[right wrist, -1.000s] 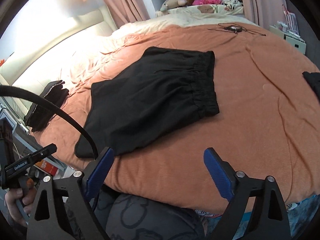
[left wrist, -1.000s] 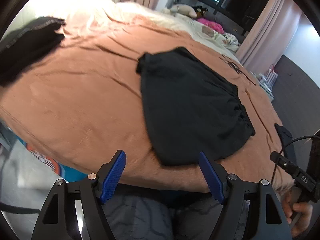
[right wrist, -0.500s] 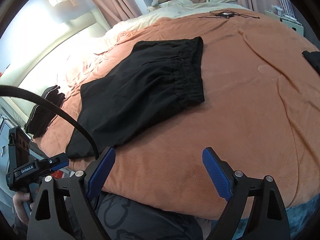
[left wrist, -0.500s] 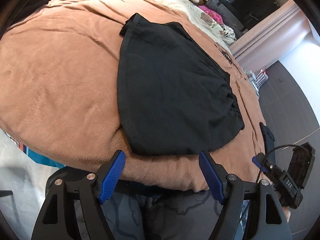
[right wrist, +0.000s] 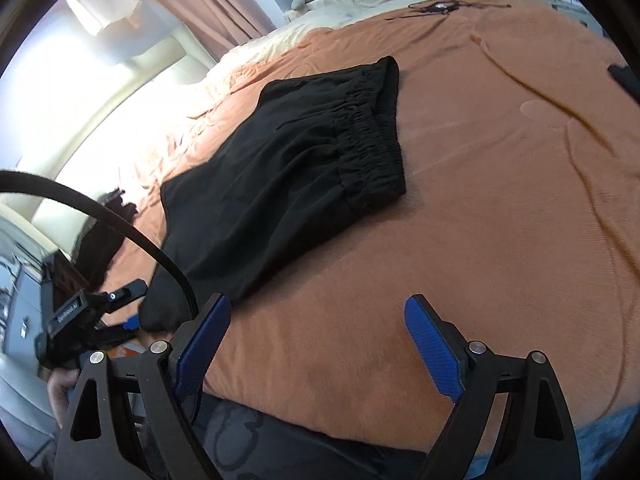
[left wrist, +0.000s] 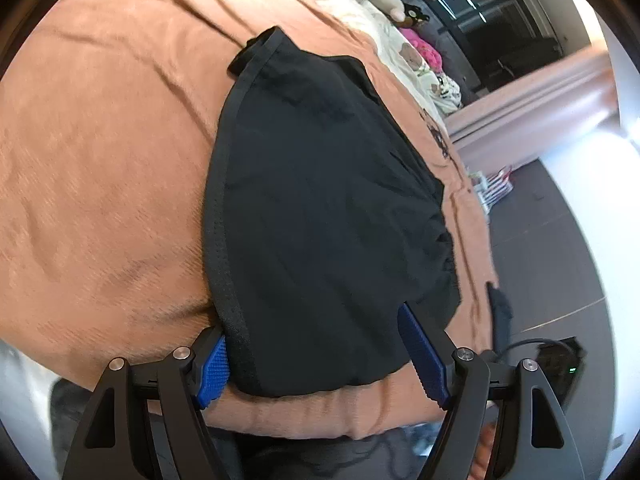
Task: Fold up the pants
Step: 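Move both tools toward the black shorts, lowering to the waistband edge, then grasp the shorts' waistband with the right gripper while the left gripper grasps the leg hem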
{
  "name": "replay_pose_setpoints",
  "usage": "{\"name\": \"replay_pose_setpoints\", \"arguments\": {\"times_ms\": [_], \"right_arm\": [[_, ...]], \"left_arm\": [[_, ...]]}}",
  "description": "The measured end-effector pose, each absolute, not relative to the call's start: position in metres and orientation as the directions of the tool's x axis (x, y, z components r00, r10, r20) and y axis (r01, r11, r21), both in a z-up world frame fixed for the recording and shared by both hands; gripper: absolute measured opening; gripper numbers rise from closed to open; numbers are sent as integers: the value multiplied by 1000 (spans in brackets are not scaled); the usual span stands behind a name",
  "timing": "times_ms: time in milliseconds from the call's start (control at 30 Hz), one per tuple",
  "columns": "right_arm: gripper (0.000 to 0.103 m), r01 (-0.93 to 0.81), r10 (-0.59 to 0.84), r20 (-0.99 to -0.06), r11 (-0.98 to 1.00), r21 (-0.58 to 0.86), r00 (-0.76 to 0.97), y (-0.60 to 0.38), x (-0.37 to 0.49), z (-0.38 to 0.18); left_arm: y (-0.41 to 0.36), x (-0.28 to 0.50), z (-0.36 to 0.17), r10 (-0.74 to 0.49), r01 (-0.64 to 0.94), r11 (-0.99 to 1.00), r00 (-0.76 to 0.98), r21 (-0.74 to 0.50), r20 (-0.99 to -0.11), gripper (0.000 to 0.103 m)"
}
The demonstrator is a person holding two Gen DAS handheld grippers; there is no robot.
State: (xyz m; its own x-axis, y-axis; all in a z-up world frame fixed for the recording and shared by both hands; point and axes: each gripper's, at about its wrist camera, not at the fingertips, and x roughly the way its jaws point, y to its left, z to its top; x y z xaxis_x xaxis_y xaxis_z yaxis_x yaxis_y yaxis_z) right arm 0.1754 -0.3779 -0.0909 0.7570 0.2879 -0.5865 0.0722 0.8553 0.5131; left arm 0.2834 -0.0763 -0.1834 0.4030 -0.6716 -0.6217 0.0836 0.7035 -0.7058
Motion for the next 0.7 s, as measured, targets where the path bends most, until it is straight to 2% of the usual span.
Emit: {"name": "replay_pose_setpoints", "arguments": {"times_ms": [100, 200, 300, 367, 433, 500, 533, 567, 633, 700], "right_arm": [[84, 74, 303, -571, 837, 542, 763, -384, 187, -92], [80, 73, 320, -559, 819, 569, 764, -388, 199, -96], [78, 87, 336, -557, 796, 599, 759, -394, 214, -105], [75, 102, 345, -558, 779, 619, 755, -398, 223, -110], [71, 116, 353, -552, 758, 642, 755, -402, 230, -115], [66, 122, 363, -538, 734, 668, 761, -407, 236, -117], [55, 124, 369, -534, 725, 678, 760, -410, 240, -118], [36, 130, 378, -539, 717, 685, 753, -412, 246, -119], [17, 144, 386, -554, 713, 687, 738, -414, 254, -122], [12, 153, 392, -557, 702, 695, 732, -417, 256, -120]], "left_arm": [[-71, 277, -184, -696, 65, 672, 397, -738, -599, 71], [-71, 269, -187, -705, 52, 663, 381, -747, -598, 60], [-69, 264, -188, -689, 38, 676, 386, -736, -613, 45], [-67, 264, -188, -678, 19, 683, 388, -730, -625, 25], [-66, 263, -190, -670, 7, 690, 384, -724, -635, 9], [-64, 260, -189, -666, 3, 693, 385, -721, -639, 8], [-64, 258, -188, -661, 5, 698, 390, -716, -641, 7], [-63, 257, -185, -656, 11, 702, 396, -712, -642, 6], [-62, 256, -181, -656, 13, 701, 405, -713, -637, 6], [-61, 253, -171, -661, 32, 696, 419, -717, -623, 6]]}}
